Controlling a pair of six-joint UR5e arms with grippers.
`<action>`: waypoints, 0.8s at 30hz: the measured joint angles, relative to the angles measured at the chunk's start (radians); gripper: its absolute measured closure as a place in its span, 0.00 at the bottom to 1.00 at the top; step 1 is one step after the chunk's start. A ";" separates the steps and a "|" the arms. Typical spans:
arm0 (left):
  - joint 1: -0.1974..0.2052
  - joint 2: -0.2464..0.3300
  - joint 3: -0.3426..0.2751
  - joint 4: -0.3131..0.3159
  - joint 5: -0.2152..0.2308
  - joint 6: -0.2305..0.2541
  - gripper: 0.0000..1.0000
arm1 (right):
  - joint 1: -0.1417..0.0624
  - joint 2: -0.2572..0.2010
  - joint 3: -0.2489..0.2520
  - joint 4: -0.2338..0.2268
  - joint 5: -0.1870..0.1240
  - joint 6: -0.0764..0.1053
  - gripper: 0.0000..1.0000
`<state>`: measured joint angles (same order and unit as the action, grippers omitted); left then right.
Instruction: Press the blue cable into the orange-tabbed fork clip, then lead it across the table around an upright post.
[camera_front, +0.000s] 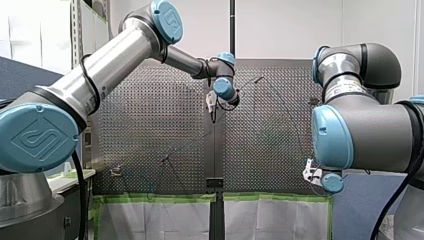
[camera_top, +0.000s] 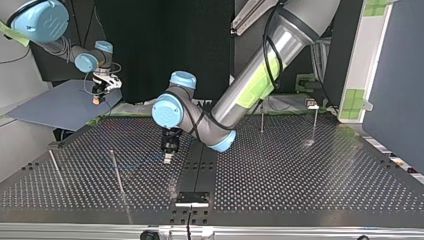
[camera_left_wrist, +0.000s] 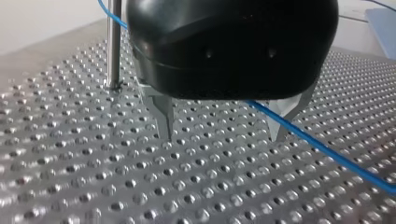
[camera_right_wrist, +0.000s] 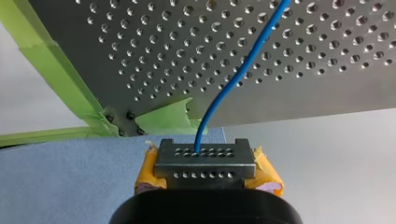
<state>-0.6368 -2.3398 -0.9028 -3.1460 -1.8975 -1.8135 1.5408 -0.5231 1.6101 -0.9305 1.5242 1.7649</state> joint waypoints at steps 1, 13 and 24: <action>0.000 0.000 0.000 -0.006 -0.007 -0.009 0.00 | 0.001 0.000 0.000 0.000 0.000 0.000 1.00; 0.015 0.002 -0.068 0.049 0.038 -0.105 0.00 | 0.005 0.000 -0.003 -0.002 -0.002 -0.001 1.00; 0.019 0.005 -0.082 0.124 0.037 -0.203 0.00 | 0.006 0.000 -0.003 -0.003 -0.002 -0.001 1.00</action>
<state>-0.6182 -2.3343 -0.9851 -3.0219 -1.8609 -2.0167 1.5469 -0.5226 1.6068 -0.9331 1.5223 1.7639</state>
